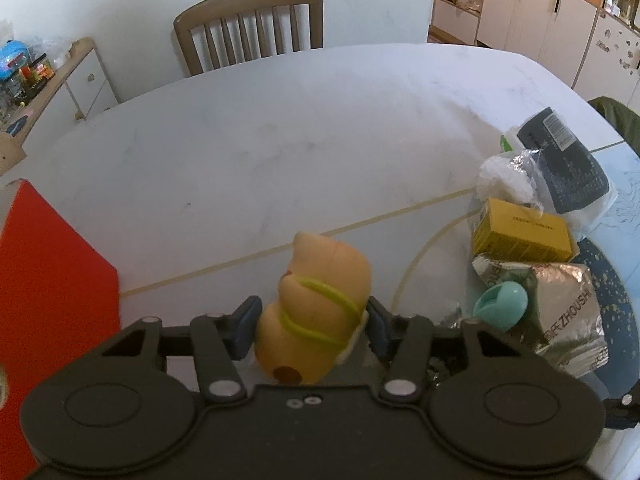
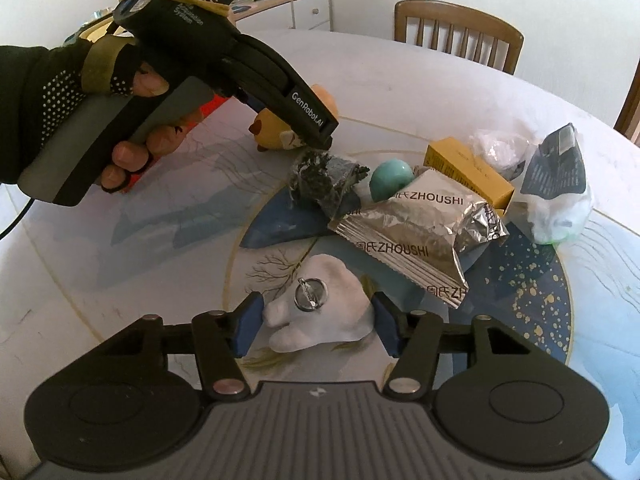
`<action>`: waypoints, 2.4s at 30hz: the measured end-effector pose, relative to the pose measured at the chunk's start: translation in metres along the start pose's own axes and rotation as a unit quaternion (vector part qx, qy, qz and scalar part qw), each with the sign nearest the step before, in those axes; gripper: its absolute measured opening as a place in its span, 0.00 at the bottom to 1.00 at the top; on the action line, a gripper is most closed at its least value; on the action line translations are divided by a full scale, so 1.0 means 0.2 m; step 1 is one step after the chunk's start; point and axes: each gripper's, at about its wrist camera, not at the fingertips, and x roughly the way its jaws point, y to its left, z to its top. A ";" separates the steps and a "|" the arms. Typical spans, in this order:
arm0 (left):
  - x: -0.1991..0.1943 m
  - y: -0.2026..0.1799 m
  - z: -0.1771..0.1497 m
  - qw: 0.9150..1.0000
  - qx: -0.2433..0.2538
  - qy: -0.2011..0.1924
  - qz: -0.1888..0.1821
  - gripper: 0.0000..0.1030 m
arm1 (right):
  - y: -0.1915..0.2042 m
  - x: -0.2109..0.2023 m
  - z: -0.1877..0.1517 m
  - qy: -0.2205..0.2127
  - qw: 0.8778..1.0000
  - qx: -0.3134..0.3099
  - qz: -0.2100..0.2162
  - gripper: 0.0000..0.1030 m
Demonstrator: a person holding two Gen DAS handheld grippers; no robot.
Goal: Organize objects
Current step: 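Grasp the yellow duck plush with the left tool while the right tool grasps the white ring toy, then carry the duck plush and white ring toy with both tools over the box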
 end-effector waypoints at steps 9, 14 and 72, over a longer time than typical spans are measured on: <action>-0.11 0.07 -0.01 0.999 -0.030 -0.013 0.001 0.51 | 0.00 -0.07 0.02 -0.012 1.000 0.005 0.003 0.50; -0.22 0.12 -0.02 0.998 -0.054 -0.019 -0.008 0.51 | 0.01 -0.13 0.05 -0.025 1.000 0.012 0.003 0.50; -0.92 1.20 -0.41 0.985 -0.144 -0.091 0.027 0.51 | 0.93 -0.21 0.85 -0.106 0.993 -0.032 0.047 0.50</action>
